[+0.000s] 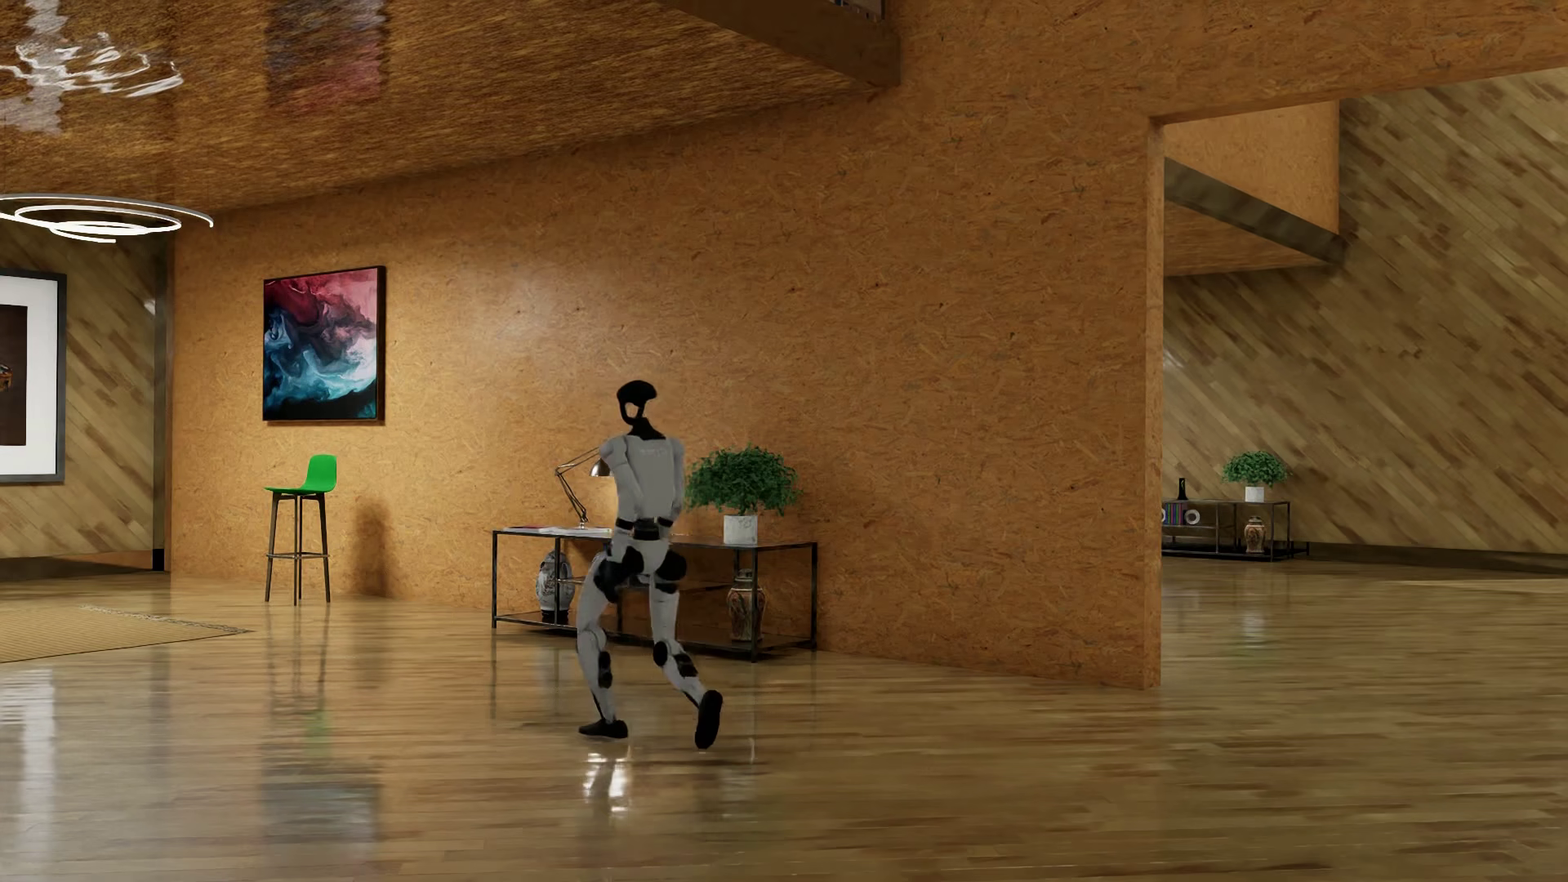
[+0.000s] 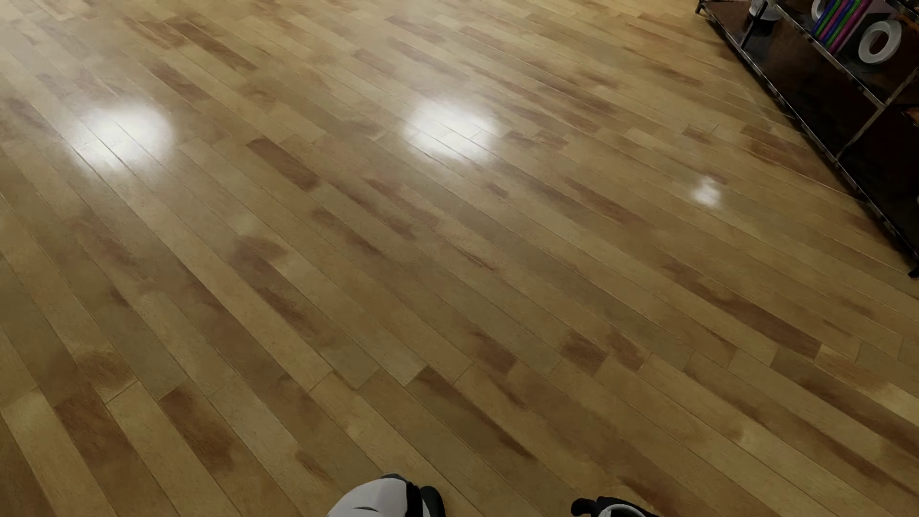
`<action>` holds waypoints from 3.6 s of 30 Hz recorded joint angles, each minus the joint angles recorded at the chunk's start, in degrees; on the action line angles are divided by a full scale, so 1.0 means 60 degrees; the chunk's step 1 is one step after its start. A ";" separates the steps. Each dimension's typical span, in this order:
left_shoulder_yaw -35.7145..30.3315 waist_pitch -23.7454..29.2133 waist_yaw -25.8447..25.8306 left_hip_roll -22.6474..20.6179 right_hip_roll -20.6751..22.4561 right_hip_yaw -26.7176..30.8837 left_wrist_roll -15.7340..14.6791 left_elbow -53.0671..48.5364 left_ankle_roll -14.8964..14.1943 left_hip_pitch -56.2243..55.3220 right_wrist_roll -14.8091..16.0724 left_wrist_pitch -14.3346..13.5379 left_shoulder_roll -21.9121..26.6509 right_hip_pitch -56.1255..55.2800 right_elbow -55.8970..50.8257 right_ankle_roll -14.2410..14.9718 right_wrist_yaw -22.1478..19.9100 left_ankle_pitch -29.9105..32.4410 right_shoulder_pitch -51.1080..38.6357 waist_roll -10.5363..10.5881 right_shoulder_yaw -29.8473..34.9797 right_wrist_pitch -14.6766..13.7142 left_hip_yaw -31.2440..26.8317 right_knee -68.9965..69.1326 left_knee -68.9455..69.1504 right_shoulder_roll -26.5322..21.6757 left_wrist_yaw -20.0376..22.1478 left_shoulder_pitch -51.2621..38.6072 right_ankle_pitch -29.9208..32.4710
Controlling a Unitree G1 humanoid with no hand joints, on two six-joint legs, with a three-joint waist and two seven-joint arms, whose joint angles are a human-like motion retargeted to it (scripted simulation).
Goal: Move towards the dark green stool
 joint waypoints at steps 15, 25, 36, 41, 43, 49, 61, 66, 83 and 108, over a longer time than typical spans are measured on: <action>-0.2126 0.0019 -0.1876 -0.0975 -0.0310 0.1865 0.0346 -0.0368 -0.1853 0.7643 -0.0879 -0.1352 0.2044 -0.6865 -0.2027 -0.0889 0.0750 -0.2716 0.4777 -0.0337 -0.2249 -0.1149 -0.0436 -0.6845 -0.3270 0.0659 0.0957 -0.5301 -0.0626; -0.1979 0.0207 -0.1121 0.1935 0.0192 0.0344 -0.0082 -0.1220 -0.1227 0.1096 -0.2896 -0.1310 0.1471 -0.2820 -0.0835 -0.1583 0.0319 0.1114 0.0963 0.0985 -0.0104 -0.1870 -0.1506 -0.5573 0.6188 -0.0268 0.0771 -0.2140 -0.2760; -0.0143 -0.0132 -0.0367 0.0602 0.0364 0.0116 0.0082 0.0260 -0.0250 -0.0493 0.0960 -0.0389 0.0682 0.1779 -0.3924 -0.1196 -0.1662 0.2109 -0.0263 0.0572 -0.0491 -0.1697 -0.0209 -0.6046 -0.2846 -0.0913 0.0313 0.0274 -0.3444; -0.0046 -0.0077 -0.0484 -0.0106 -0.1837 0.0069 0.0487 0.0782 -0.0263 0.0740 0.0447 -0.0163 0.0008 -0.1548 -0.1927 -0.0721 -0.0822 -0.0078 0.1583 -0.0425 -0.0818 -0.0299 0.0180 0.1988 -0.0629 -0.0316 0.0455 -0.0508 -0.0162; -0.0482 -0.0072 -0.0798 -0.0617 -0.2065 0.0381 0.0872 0.1038 -0.0480 0.1833 0.0353 -0.0282 0.0128 -0.3365 -0.0981 -0.1026 -0.0038 -0.0565 0.2256 -0.0641 -0.0977 0.0141 -0.0150 0.3325 -0.1136 0.0092 0.0455 -0.1690 -0.0846; -0.1669 -0.0148 -0.1639 -0.1506 -0.3064 -0.0575 0.0716 0.0165 -0.1050 0.4761 -0.0023 -0.2918 0.0582 -0.6285 -0.1582 -0.1562 0.0852 -0.1911 0.4583 -0.0776 -0.1573 -0.1251 -0.1493 -0.2788 -0.2593 0.1027 0.1905 -0.5215 -0.0972; -0.2918 0.0018 -0.1866 0.1209 -0.0278 -0.0990 0.0737 0.0924 -0.1520 0.4370 0.1405 -0.0530 0.1621 -0.5020 -0.2331 -0.2300 -0.1061 0.1565 0.2880 0.0591 -0.3517 -0.0639 -0.1324 -0.4659 0.5144 0.1880 0.0510 -0.4231 -0.1933; -0.0748 -0.0037 -0.1027 0.2092 0.0496 -0.0184 -0.0789 0.0120 -0.1255 0.0389 -0.1543 -0.0730 0.1136 -0.2119 -0.1095 -0.1929 -0.0732 0.1015 0.0605 0.0778 -0.0745 -0.1596 -0.1619 -0.6318 0.5236 0.0612 0.1357 -0.1617 -0.2941; -0.0739 0.0139 -0.1049 -0.0032 -0.2358 0.0492 0.0245 0.1117 -0.0724 0.2101 -0.0519 -0.0606 0.0793 -0.3427 -0.0952 -0.1181 0.0237 -0.0576 0.2267 -0.0771 -0.0514 -0.0383 -0.0041 0.2835 -0.1152 0.0251 0.1630 -0.3399 -0.1011; -0.0902 -0.0181 -0.0625 0.1812 0.1048 -0.0462 0.0150 0.0371 -0.0731 -0.0317 -0.0638 -0.0923 0.1255 -0.1204 -0.2163 -0.2704 -0.3480 0.1135 -0.0477 0.0745 -0.0156 -0.1918 -0.1819 -0.6602 0.2193 0.0984 -0.0613 0.0132 -0.3619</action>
